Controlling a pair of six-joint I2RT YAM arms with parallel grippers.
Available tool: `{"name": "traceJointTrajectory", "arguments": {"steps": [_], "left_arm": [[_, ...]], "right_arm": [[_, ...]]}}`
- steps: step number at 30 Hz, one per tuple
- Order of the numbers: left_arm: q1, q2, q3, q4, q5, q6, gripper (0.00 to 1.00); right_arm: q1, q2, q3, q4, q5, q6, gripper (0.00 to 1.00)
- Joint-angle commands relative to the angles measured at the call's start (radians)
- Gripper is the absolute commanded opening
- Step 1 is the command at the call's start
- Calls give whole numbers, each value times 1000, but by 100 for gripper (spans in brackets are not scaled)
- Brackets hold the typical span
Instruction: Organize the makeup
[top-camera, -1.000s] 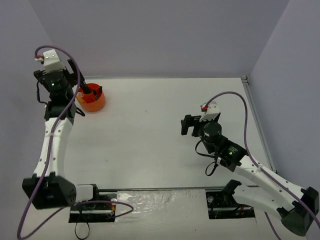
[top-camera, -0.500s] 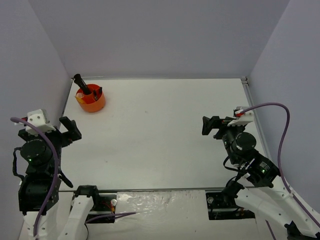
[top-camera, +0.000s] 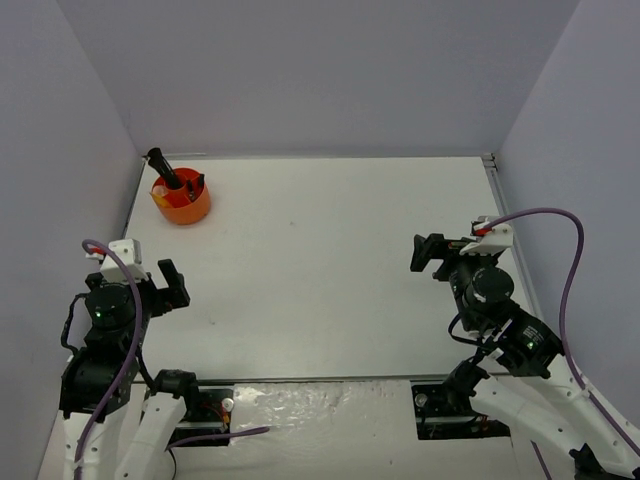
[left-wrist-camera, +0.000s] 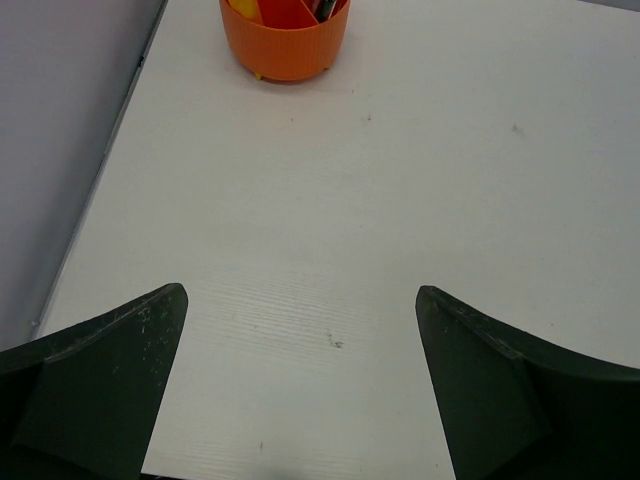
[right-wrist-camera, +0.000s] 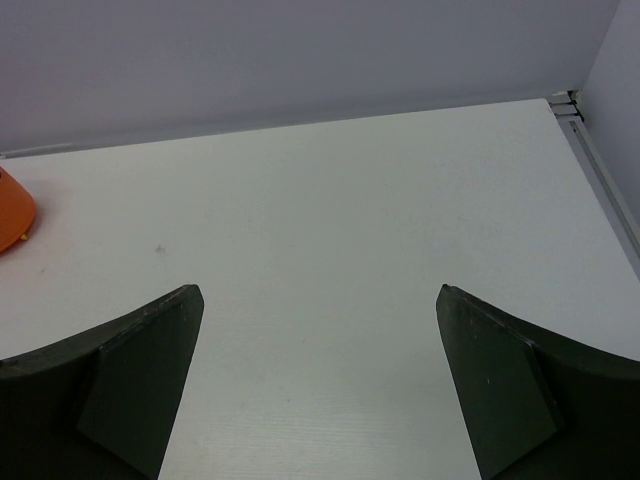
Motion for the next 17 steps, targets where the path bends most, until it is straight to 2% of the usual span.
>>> {"name": "traceJointTrajectory", "arguments": {"steps": [1, 6, 17], "left_arm": [[-8, 3, -53, 143, -12, -52, 97], [-8, 7, -116, 193, -16, -62, 97], [-8, 5, -126, 194, -36, -51, 97]], "right_arm": [[-3, 27, 32, 48, 42, -16, 100], [-3, 27, 30, 48, 48, -16, 100], [-3, 48, 29, 50, 53, -11, 100]]}}
